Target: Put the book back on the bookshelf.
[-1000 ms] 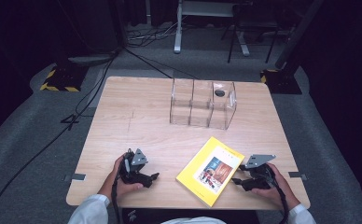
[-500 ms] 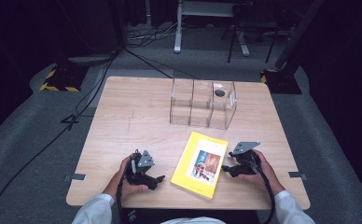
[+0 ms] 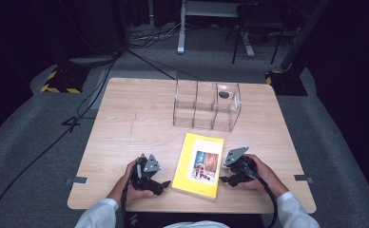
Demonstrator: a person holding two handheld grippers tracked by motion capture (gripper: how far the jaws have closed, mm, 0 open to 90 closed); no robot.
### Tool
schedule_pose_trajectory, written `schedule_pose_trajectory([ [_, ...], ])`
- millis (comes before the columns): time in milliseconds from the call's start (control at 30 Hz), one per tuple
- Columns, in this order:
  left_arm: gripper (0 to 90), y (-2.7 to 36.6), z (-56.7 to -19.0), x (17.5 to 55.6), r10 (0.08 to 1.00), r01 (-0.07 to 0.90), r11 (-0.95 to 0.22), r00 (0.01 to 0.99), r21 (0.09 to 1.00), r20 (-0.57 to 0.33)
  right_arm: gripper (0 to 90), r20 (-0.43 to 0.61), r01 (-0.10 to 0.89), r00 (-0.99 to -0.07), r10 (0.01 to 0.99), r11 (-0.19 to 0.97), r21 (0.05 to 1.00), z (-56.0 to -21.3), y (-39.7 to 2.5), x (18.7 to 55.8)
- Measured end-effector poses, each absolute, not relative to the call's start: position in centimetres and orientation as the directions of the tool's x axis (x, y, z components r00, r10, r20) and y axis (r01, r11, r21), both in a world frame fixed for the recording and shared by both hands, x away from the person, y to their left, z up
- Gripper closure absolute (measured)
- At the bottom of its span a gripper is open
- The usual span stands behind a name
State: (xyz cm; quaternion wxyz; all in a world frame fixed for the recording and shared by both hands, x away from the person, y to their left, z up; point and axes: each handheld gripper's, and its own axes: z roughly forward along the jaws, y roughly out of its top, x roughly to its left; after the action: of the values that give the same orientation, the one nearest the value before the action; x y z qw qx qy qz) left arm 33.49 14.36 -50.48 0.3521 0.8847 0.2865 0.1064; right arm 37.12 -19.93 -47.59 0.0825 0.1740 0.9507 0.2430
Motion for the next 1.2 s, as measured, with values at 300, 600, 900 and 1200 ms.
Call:
schedule_pose_trajectory([
  [300,11.9,13.8,-50.5,33.6,0.568,0.422,-0.594,0.823,0.684,-0.014,40.0,-0.01,0.255,-0.958,0.287,0.866,0.43,-47.4,-18.9,36.9],
  [600,11.9,13.8,-50.5,33.5,0.571,0.424,-0.592,0.821,0.685,-0.015,35.3,-0.006,0.267,-0.951,0.31,0.829,0.491,-47.8,-19.1,36.3],
  [900,12.1,13.8,-50.5,33.5,0.576,0.428,-0.588,0.817,0.687,-0.016,38.3,0.003,0.281,-0.939,0.344,0.762,0.583,-48.2,-20.1,35.7],
  [1200,12.0,13.9,-50.5,33.4,0.574,0.427,-0.589,0.818,0.686,-0.016,36.9,0.029,0.268,-0.949,0.315,0.752,0.602,-47.9,-20.5,35.2],
])
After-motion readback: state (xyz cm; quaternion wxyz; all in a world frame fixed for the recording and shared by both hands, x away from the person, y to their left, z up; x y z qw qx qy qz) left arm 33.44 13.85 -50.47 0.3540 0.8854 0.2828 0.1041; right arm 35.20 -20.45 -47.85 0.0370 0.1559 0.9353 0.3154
